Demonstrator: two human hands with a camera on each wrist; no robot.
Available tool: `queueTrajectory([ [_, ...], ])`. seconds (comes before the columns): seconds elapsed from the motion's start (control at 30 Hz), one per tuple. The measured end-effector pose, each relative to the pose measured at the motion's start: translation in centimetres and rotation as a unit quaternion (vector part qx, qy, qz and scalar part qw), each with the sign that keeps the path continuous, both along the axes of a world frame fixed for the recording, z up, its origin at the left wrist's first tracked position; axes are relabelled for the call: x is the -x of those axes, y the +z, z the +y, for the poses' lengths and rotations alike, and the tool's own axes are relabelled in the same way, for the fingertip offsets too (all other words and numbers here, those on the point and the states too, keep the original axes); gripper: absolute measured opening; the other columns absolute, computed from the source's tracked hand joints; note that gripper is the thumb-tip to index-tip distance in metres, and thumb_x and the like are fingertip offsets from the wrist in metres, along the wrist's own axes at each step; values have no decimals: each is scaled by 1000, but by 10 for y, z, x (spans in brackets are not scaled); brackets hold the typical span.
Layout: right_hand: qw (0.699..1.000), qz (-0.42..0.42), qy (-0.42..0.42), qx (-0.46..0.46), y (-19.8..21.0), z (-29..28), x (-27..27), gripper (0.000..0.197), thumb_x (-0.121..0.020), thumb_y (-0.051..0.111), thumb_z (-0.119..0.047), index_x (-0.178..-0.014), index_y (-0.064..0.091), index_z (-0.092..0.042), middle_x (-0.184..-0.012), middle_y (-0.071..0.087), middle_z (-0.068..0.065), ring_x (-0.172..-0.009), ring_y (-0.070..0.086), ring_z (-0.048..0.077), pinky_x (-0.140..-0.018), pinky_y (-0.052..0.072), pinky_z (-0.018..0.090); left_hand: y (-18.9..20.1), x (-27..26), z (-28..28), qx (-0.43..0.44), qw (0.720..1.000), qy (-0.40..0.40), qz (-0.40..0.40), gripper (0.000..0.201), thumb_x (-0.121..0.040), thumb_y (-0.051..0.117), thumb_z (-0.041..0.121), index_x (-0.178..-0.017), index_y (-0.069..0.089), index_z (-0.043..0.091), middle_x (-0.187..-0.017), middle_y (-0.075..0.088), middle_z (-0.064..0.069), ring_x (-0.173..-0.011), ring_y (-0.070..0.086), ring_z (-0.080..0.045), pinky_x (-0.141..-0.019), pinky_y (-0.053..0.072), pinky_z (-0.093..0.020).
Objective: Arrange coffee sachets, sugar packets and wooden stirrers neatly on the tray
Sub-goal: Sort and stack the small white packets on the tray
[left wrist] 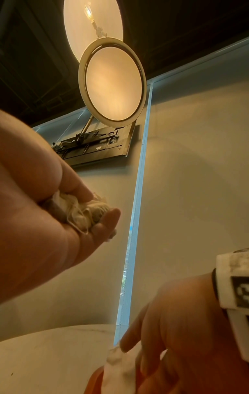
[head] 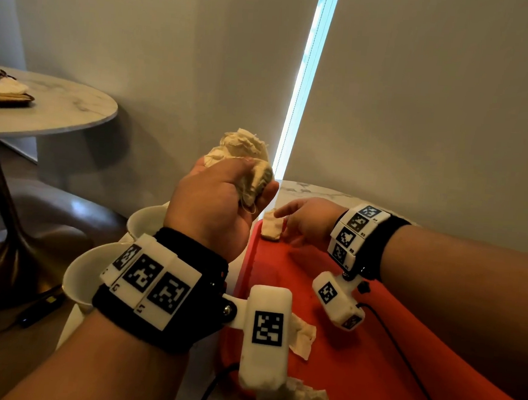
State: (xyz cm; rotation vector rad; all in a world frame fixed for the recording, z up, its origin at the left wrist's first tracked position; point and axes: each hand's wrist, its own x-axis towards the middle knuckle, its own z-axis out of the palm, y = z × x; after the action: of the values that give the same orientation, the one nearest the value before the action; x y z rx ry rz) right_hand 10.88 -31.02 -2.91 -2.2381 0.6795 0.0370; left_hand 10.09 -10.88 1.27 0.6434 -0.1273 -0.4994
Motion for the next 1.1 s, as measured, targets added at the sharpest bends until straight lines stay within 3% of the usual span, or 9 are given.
queueTrajectory([
  [0.1, 994, 9, 22, 103, 19, 4, 14, 17, -90, 66, -6, -98, 71, -21, -85, 66, -1, -79, 64, 16, -76, 57, 37, 4, 0, 2, -9, 1000, 1, 7, 9, -96, 59, 2, -97, 59, 11, -92, 67, -13, -55, 72, -20, -70, 63, -31],
  [0.2, 983, 56, 112, 135, 35, 16, 37, 7, -88, 74, -19, -92, 70, -24, -90, 72, 11, -74, 62, 14, -62, 51, 30, 4, -2, 2, 0, 1000, 9, -2, 9, -96, 59, 1, -97, 62, 9, -88, 69, -12, -58, 72, -20, -69, 63, -30],
  [0.3, 942, 162, 250, 152, 41, 31, 61, 16, -86, 77, -24, -101, 72, -29, -91, 73, 2, -67, 62, 3, -64, 51, 24, 3, -4, 3, 2, 1000, 17, -11, 15, -95, 59, 2, -108, 63, 8, -95, 70, -12, -61, 72, -19, -66, 61, -29],
  [0.37, 919, 211, 287, 169, 40, 41, 75, 21, -86, 78, -27, -105, 71, -32, -87, 71, -8, -67, 62, -1, -69, 53, 25, 1, -6, 2, 6, 1000, 19, -8, 17, -96, 59, 2, -111, 62, 8, -98, 68, -12, -59, 72, -18, -66, 61, -29],
  [0.47, 896, 249, 276, 242, 29, 47, 86, 29, -77, 81, -49, -99, 70, -32, -93, 71, -10, -85, 67, 10, -77, 57, 30, 2, -6, 3, 6, 1000, 19, -10, 17, -96, 58, 3, -112, 61, 9, -102, 67, -13, -59, 72, -18, -66, 61, -28],
  [0.57, 888, 277, 247, 271, 23, 49, 94, 38, -73, 79, -61, -93, 69, -31, -94, 72, -6, -89, 68, 15, -75, 57, 30, 0, -5, 3, 7, 1000, 18, -12, 21, -96, 59, 4, -116, 60, 9, -106, 66, -14, -59, 72, -18, -64, 59, -28],
  [0.77, 895, 264, 250, 259, 12, 50, 98, 11, -83, 77, -35, -86, 69, -28, -83, 68, -9, -72, 60, 7, -60, 47, 22, -3, -7, -1, 10, 1000, 22, -10, 31, -95, 58, 1, -126, 58, 6, -101, 67, -13, -59, 72, -18, -63, 60, -29],
  [0.93, 938, 237, 202, 151, 20, 37, 91, 8, -86, 76, -21, -81, 70, -21, -86, 76, 5, -72, 68, 14, -69, 58, 28, -4, -7, -2, 7, 1000, 22, -14, 29, -96, 58, 1, -124, 59, 6, -98, 68, -13, -62, 72, -19, -64, 60, -29],
  [1.1, 977, 127, 146, 85, 26, 20, 80, 12, -88, 66, -4, -82, 66, -15, -89, 76, 12, -80, 73, 22, -76, 62, 39, -3, -5, -1, -3, 1000, 15, -8, 13, -96, 58, 2, -107, 62, 7, -94, 68, -12, -60, 71, -18, -65, 61, -29],
])
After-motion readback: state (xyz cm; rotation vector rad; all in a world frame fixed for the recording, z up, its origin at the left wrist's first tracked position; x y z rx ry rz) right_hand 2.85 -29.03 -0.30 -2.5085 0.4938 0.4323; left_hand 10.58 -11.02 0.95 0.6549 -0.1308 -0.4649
